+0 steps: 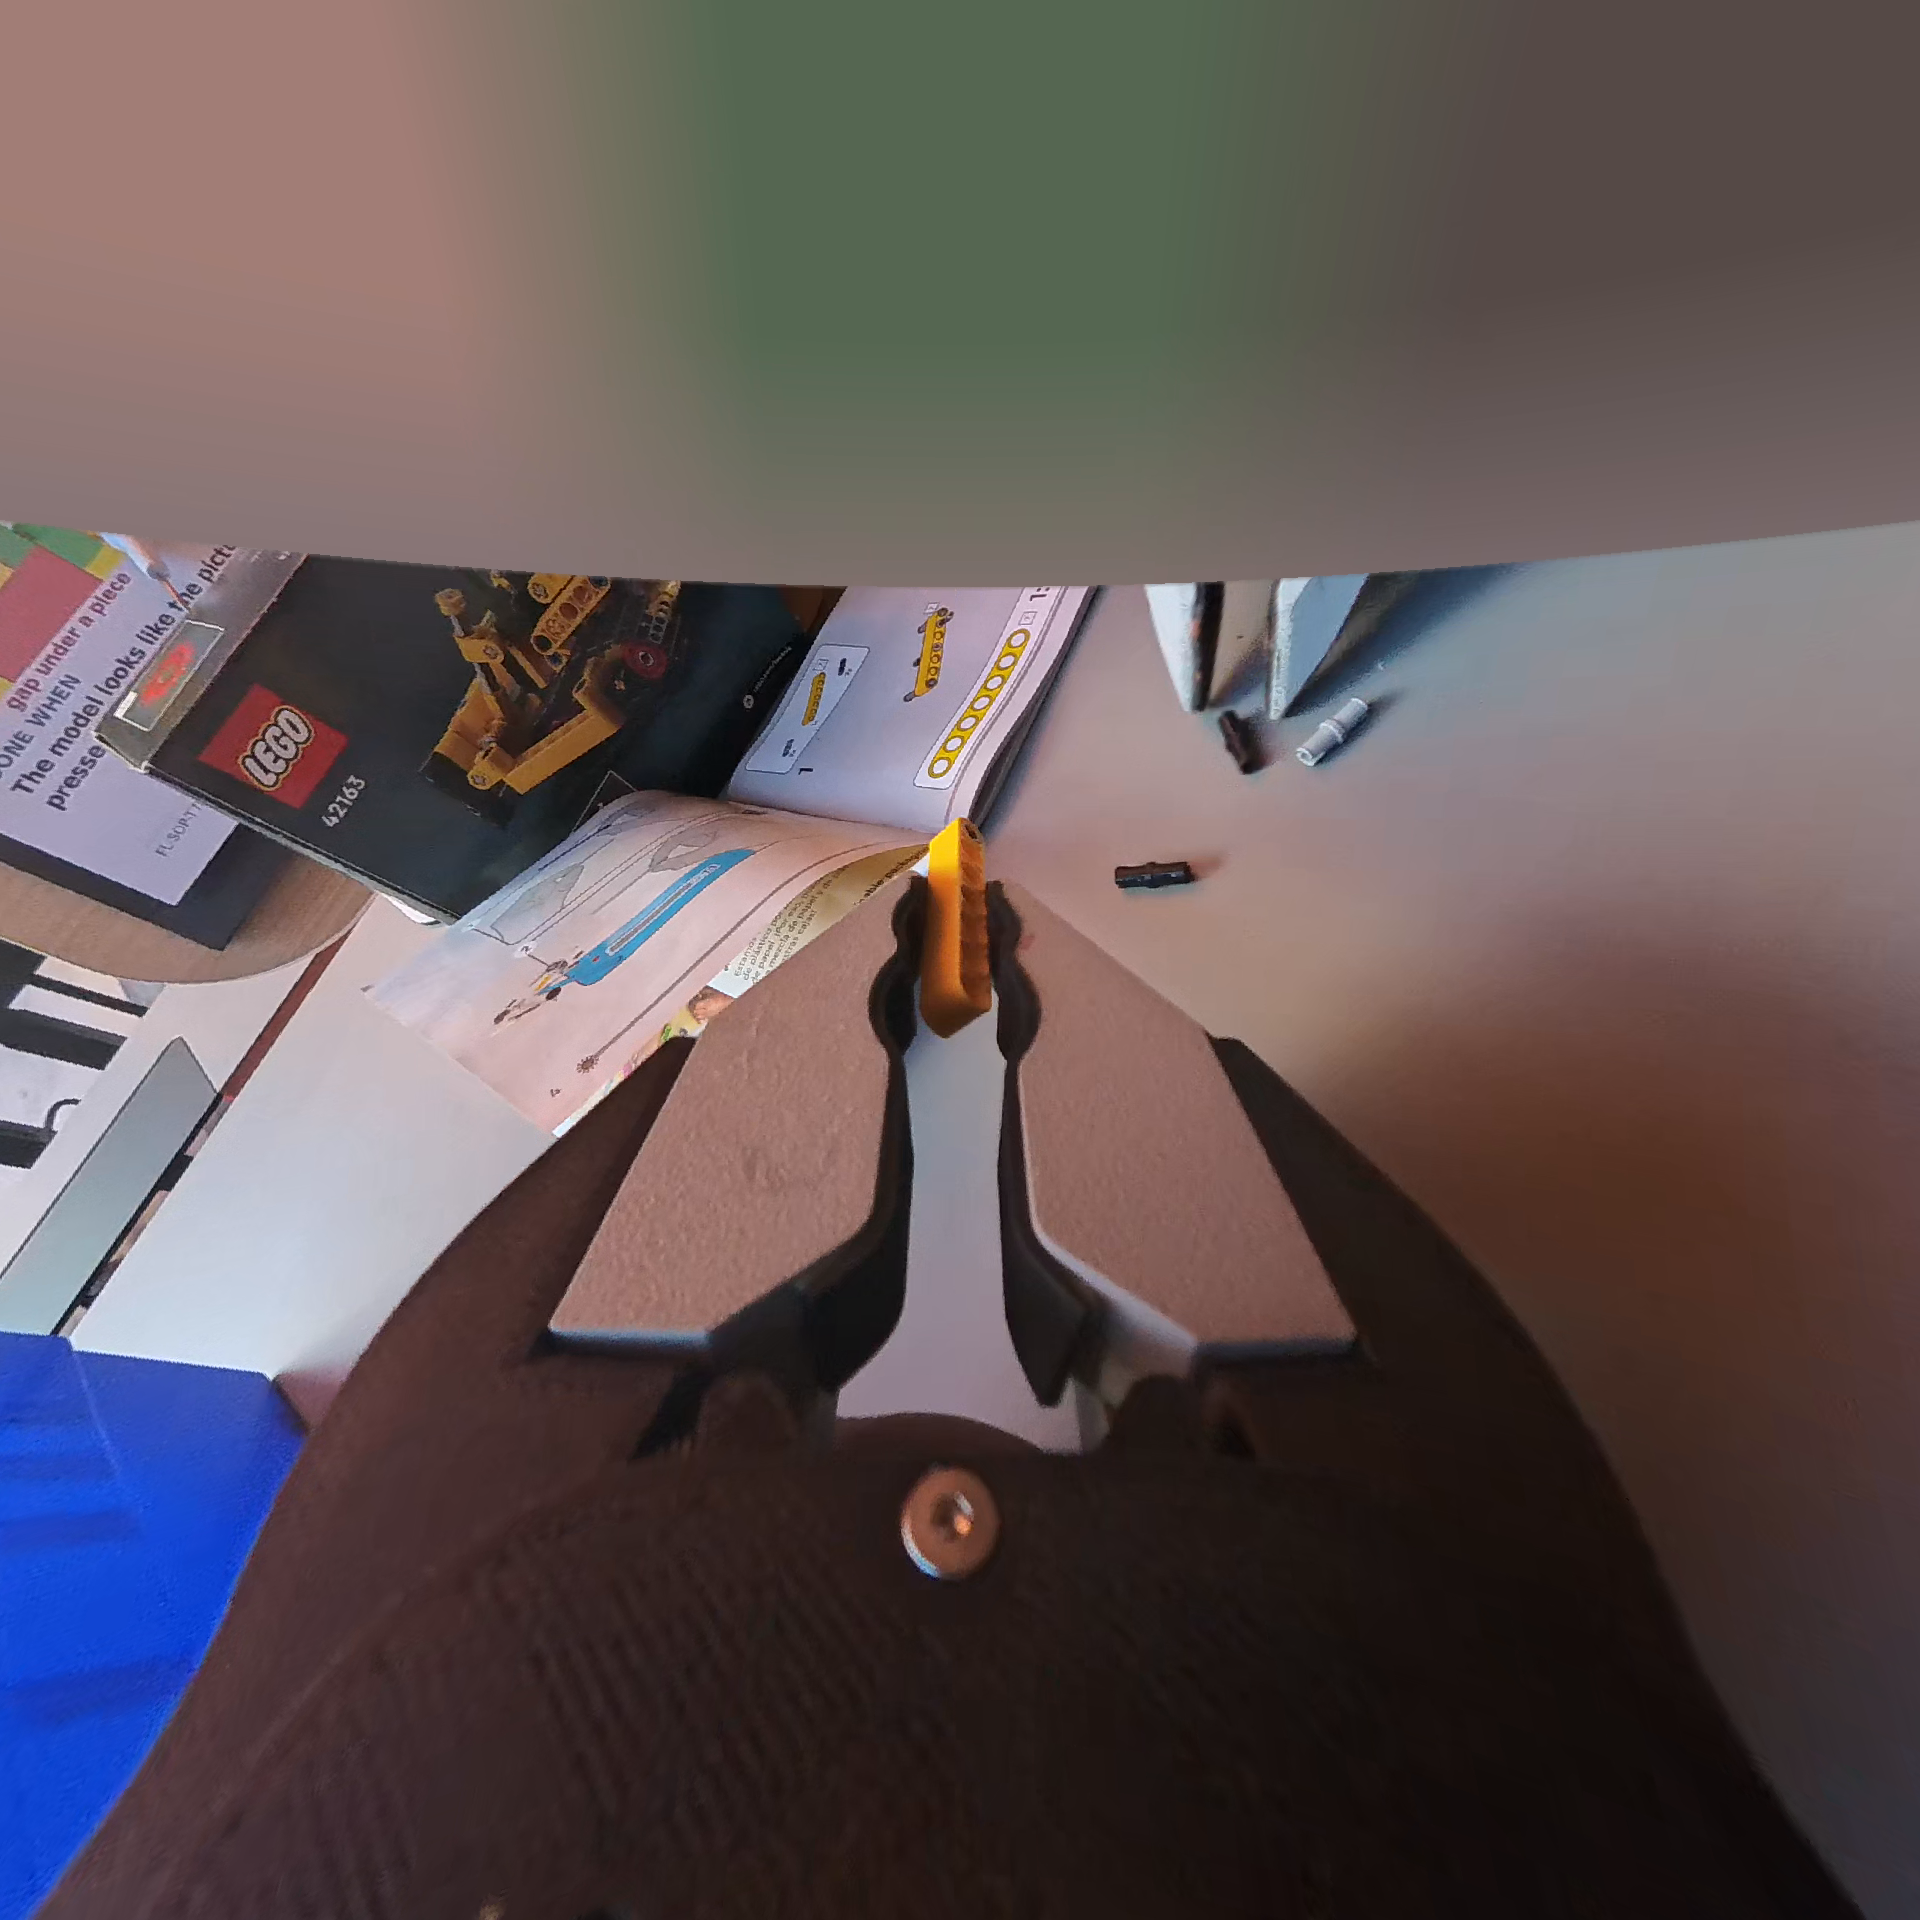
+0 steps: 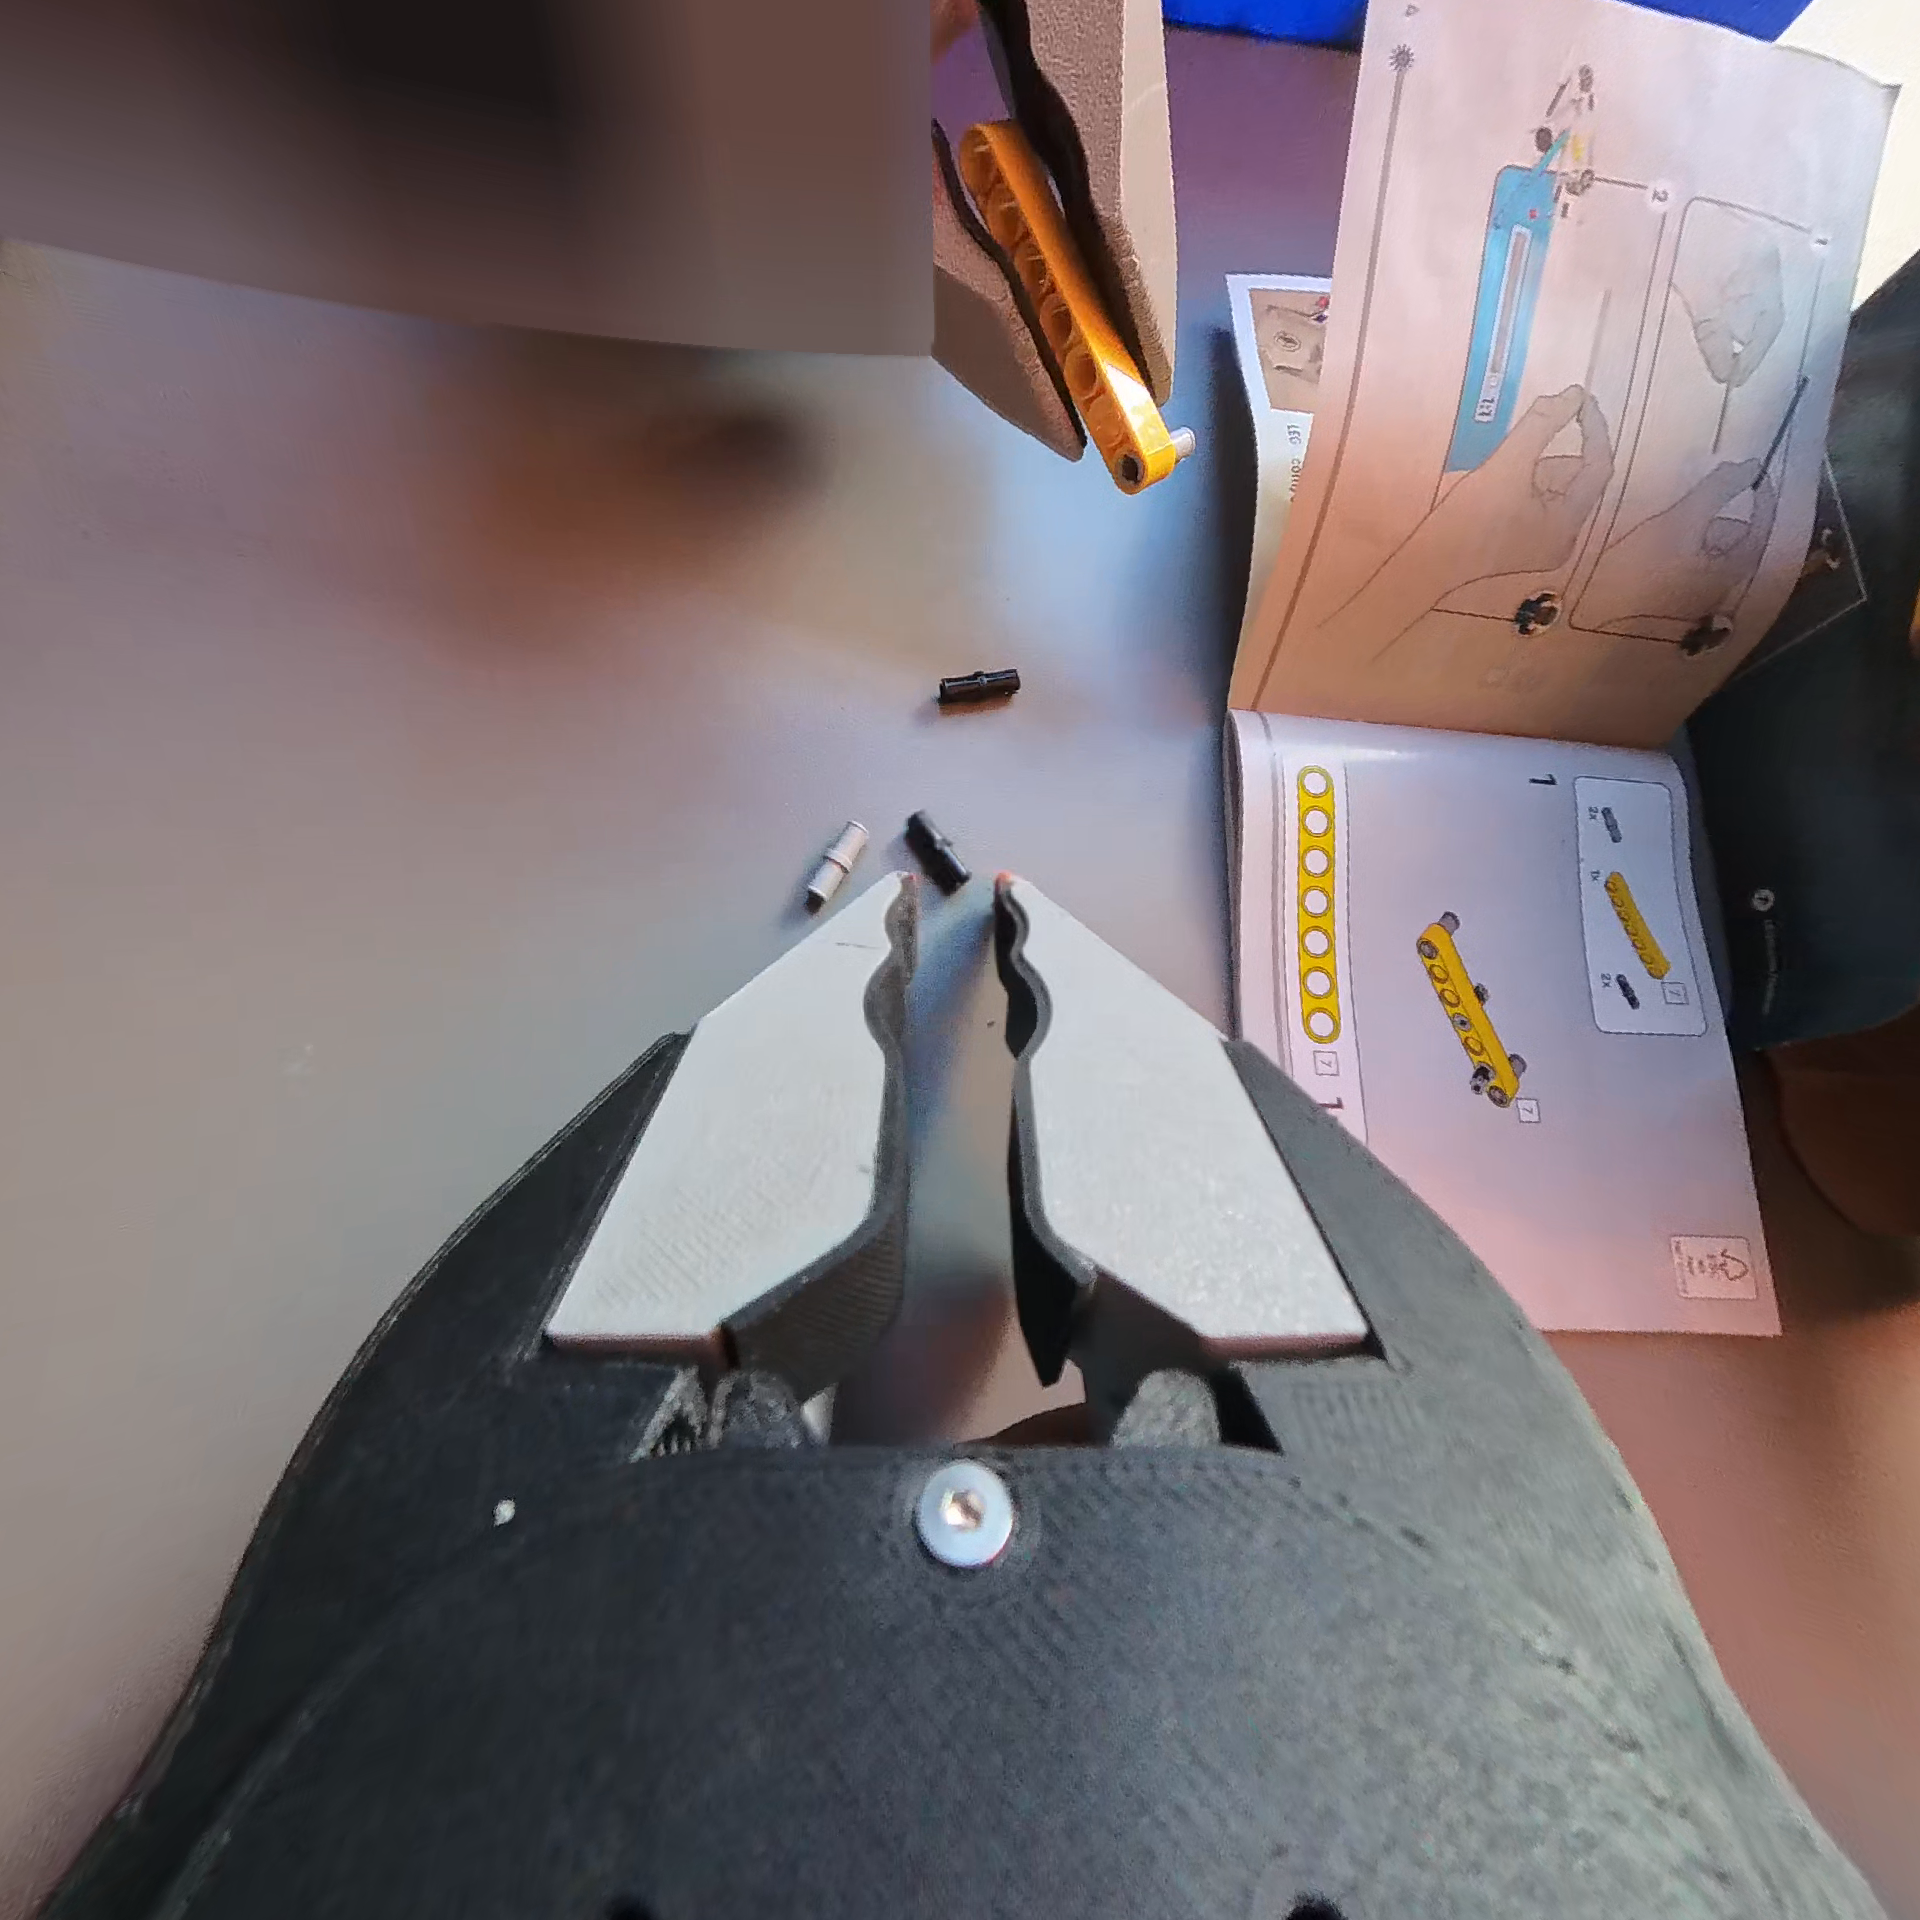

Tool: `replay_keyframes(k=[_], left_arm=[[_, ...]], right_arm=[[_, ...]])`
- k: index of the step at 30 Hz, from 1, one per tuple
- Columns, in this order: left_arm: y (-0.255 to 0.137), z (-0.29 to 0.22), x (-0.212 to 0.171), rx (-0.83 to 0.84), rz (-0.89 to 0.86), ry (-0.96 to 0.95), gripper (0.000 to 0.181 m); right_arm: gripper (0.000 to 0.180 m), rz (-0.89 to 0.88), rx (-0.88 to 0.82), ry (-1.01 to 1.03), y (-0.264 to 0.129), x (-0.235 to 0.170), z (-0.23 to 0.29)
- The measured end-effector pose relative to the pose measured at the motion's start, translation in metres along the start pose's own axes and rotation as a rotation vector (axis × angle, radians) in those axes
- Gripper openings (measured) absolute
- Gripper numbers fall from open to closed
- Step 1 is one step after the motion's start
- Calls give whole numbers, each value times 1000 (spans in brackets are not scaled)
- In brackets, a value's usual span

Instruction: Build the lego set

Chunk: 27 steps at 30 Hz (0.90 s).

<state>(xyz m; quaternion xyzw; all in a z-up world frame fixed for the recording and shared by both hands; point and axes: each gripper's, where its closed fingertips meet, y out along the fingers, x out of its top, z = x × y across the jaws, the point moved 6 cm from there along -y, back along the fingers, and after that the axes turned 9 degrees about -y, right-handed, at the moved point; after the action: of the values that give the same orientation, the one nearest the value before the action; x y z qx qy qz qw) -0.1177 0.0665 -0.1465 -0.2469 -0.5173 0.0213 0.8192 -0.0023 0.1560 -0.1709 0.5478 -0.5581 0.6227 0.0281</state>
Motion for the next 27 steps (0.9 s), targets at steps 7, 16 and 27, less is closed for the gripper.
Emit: replay_keyframes(k=[7, 16, 27], left_arm=[[0, 0, 0, 1, 3, 5, 8], [1, 0, -1, 2, 5, 6, 8], [1, 0, -1, 1, 5, 5, 8]], right_arm=[[16, -2, -11, -12, 1, 2, -1], [9, -10, 54, -39, 6, 4, 0], [12, -9, 43, -33, 5, 4, 1]])
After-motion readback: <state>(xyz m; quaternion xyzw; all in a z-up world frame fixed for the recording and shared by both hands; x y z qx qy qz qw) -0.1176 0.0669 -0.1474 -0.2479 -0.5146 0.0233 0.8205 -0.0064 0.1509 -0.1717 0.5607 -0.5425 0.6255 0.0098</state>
